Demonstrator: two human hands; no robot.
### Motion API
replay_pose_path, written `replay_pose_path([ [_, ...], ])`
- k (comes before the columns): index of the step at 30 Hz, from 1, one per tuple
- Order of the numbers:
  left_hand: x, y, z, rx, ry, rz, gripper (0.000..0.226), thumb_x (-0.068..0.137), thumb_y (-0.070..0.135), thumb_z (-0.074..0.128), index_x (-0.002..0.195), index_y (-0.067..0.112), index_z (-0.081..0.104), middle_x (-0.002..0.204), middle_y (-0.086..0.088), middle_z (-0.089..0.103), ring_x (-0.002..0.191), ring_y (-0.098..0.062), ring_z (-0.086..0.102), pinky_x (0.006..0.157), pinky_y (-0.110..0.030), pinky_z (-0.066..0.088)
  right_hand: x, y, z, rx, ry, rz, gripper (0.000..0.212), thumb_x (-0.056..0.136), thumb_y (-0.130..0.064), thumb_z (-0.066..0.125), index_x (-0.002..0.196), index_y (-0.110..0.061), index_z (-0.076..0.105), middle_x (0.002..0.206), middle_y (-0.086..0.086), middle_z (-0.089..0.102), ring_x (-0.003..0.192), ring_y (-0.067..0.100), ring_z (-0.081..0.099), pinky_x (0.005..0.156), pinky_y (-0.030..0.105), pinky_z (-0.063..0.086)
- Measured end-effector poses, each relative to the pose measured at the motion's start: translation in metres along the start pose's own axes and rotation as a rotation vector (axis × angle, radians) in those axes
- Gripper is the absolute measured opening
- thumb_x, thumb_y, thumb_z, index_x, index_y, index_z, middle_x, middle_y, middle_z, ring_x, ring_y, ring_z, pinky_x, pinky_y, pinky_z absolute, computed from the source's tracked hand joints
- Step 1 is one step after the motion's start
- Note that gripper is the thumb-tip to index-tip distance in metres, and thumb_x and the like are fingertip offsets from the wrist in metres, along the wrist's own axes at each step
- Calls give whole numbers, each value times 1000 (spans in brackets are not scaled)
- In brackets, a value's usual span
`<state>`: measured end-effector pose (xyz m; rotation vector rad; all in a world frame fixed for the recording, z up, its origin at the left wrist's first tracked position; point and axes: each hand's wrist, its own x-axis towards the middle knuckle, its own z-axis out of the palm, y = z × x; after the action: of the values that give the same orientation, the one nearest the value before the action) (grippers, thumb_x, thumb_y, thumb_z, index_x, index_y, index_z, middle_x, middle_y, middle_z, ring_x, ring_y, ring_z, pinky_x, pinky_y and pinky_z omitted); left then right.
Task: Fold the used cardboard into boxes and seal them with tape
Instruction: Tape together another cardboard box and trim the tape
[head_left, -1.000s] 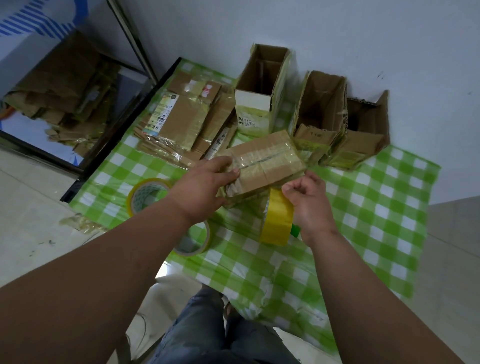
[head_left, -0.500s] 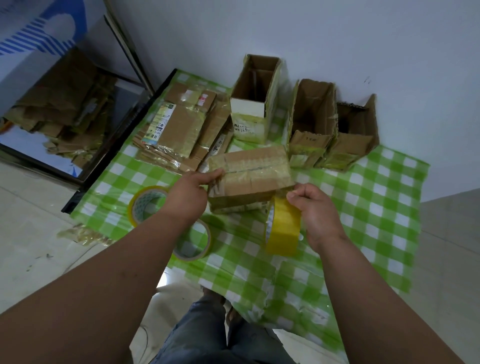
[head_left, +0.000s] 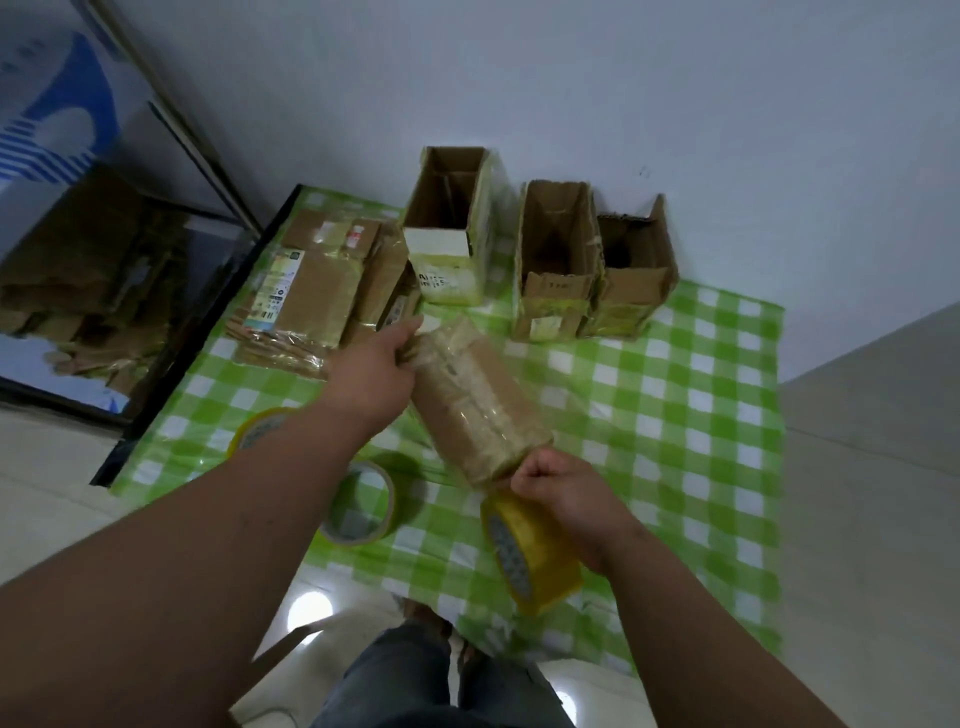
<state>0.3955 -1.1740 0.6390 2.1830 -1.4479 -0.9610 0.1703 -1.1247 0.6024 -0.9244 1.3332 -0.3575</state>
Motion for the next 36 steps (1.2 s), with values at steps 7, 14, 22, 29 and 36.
replay_pose_path([
  [7, 2, -6, 19, 112, 110, -87, 76, 86, 27, 72, 151, 17, 34, 149, -18, 31, 136, -35, 34, 111, -43, 32, -7, -6, -16, 62, 73, -61, 29, 87, 0, 64, 65, -18, 57, 69, -3, 58, 72, 14, 51, 67, 29, 39],
  [14, -22, -11, 42, -291, 96, -177, 86, 79, 22, 81, 148, 16, 28, 137, -6, 53, 124, -23, 52, 94, -30, 37, 1, -12, -35, 139, 169, -93, 28, 89, -1, 63, 67, -16, 58, 94, -8, 64, 86, 17, 58, 77, 29, 43],
  [22, -26, -9, 39, -433, -33, -152, 66, 77, 5, 77, 135, 24, 51, 122, 2, 60, 98, -11, 62, 91, -39, 55, 3, -8, -11, 73, 89, -64, 24, 94, -5, 61, 72, -14, 57, 114, 4, 69, 107, 15, 62, 82, 28, 44],
  [29, -40, -19, 30, 74, -232, 84, 93, 76, 24, 84, 153, 31, 32, 165, 9, -3, 149, -15, 18, 116, -29, 24, -2, -7, 1, 70, 59, -61, 23, 96, -3, 57, 75, -12, 51, 102, 2, 75, 103, 11, 65, 77, 27, 46],
  [36, -46, -37, 40, 110, -162, 192, 60, 86, 27, 76, 141, 28, 52, 165, 8, 5, 148, -11, 21, 115, -20, 18, -6, -16, -3, 98, 62, -60, 21, 96, -4, 57, 76, -10, 53, 93, 3, 77, 93, 29, 68, 84, 46, 54],
])
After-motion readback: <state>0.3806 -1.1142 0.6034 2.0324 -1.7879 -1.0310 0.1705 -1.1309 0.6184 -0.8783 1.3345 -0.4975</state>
